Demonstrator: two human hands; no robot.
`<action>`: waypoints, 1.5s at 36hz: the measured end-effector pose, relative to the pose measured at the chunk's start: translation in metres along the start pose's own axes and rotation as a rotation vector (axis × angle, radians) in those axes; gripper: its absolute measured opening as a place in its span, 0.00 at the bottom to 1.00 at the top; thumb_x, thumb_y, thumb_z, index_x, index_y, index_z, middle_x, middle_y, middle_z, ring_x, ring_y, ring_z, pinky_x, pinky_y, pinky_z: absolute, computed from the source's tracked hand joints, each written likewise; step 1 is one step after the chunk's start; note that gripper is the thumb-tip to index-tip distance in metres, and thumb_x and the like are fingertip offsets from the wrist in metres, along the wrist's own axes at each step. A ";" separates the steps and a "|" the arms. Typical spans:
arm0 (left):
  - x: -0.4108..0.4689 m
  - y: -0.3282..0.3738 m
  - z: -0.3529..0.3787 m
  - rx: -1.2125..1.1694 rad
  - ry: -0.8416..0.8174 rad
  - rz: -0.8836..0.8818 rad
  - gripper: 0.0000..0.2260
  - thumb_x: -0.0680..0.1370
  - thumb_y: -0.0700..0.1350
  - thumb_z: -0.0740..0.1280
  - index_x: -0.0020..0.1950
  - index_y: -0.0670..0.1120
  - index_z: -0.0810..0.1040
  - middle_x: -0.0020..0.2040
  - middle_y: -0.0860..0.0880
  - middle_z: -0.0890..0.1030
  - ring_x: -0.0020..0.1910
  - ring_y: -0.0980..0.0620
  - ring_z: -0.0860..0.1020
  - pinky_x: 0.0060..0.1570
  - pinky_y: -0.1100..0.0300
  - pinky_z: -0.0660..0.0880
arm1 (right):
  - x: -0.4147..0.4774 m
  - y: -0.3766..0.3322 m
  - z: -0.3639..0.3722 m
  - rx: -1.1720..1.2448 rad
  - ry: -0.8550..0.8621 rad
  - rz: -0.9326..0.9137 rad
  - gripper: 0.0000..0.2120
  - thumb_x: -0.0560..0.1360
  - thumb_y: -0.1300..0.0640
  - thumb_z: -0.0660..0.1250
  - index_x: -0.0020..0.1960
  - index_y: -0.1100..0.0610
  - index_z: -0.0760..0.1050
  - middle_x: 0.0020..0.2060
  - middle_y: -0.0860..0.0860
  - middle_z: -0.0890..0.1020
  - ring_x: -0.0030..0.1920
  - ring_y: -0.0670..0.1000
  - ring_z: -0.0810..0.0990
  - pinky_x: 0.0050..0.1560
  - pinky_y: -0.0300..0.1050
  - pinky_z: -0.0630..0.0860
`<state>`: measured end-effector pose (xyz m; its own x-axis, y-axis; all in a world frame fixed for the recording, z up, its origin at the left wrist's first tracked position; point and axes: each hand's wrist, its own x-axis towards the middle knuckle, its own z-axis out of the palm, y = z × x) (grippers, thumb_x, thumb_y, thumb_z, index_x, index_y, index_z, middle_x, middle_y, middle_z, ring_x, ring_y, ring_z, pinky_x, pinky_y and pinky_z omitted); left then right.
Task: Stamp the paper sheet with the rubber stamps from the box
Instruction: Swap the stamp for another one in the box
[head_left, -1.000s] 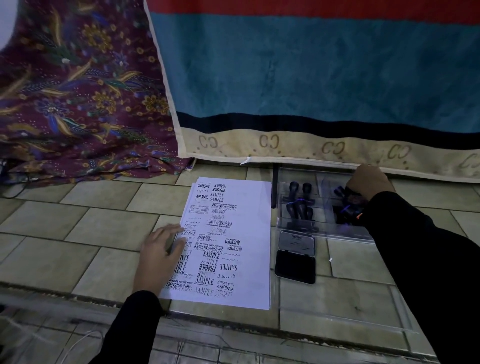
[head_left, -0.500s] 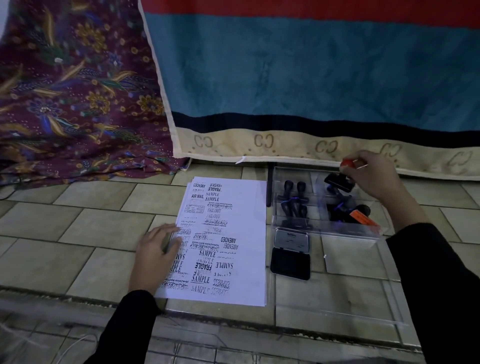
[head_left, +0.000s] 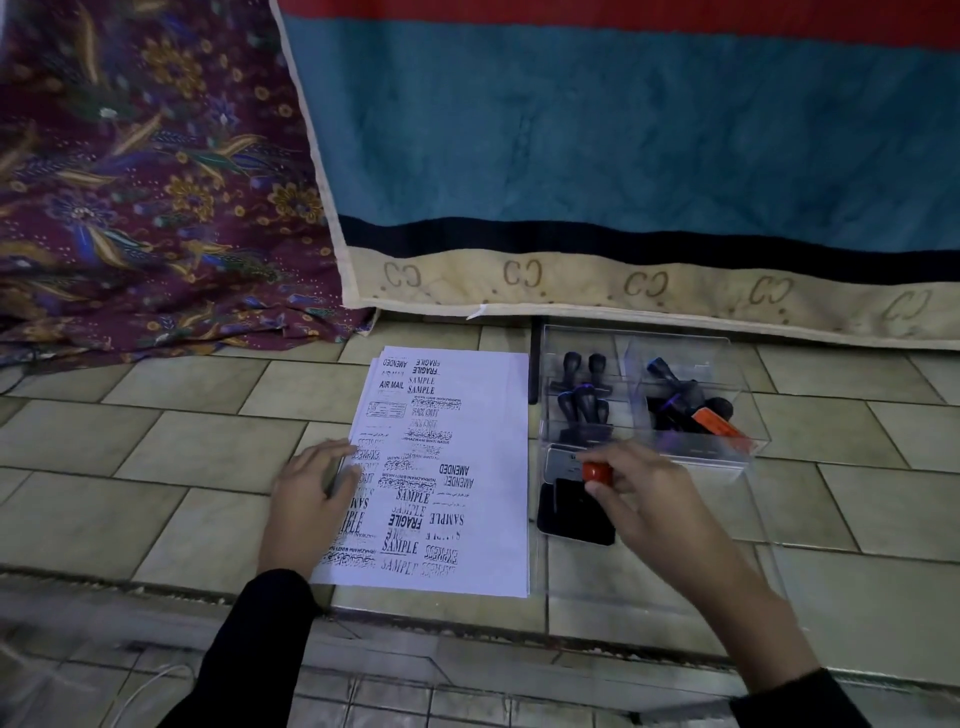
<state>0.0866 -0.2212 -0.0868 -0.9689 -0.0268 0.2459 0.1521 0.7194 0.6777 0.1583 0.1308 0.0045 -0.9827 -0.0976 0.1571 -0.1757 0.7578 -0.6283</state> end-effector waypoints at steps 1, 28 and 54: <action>0.000 -0.001 0.000 -0.004 0.001 -0.002 0.14 0.76 0.50 0.64 0.58 0.46 0.81 0.59 0.53 0.80 0.60 0.50 0.76 0.64 0.49 0.71 | -0.002 0.000 0.003 -0.008 0.001 -0.008 0.12 0.74 0.59 0.68 0.57 0.51 0.77 0.49 0.46 0.78 0.46 0.42 0.78 0.50 0.37 0.78; 0.001 -0.002 0.002 0.001 0.008 0.003 0.15 0.76 0.50 0.64 0.58 0.46 0.81 0.59 0.54 0.80 0.59 0.50 0.76 0.65 0.47 0.71 | -0.011 -0.003 0.026 -0.102 0.057 -0.096 0.13 0.71 0.59 0.72 0.55 0.54 0.78 0.47 0.47 0.79 0.41 0.42 0.77 0.44 0.37 0.77; 0.001 -0.005 0.002 0.015 0.018 -0.007 0.14 0.76 0.51 0.65 0.57 0.46 0.81 0.58 0.53 0.80 0.60 0.49 0.76 0.64 0.49 0.71 | 0.093 -0.050 0.075 -0.103 -0.061 -0.131 0.14 0.77 0.55 0.65 0.61 0.58 0.71 0.55 0.55 0.78 0.53 0.55 0.77 0.53 0.48 0.74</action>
<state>0.0841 -0.2228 -0.0912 -0.9662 -0.0443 0.2540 0.1424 0.7297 0.6688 0.0711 0.0356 -0.0066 -0.9541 -0.2365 0.1838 -0.2987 0.7977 -0.5240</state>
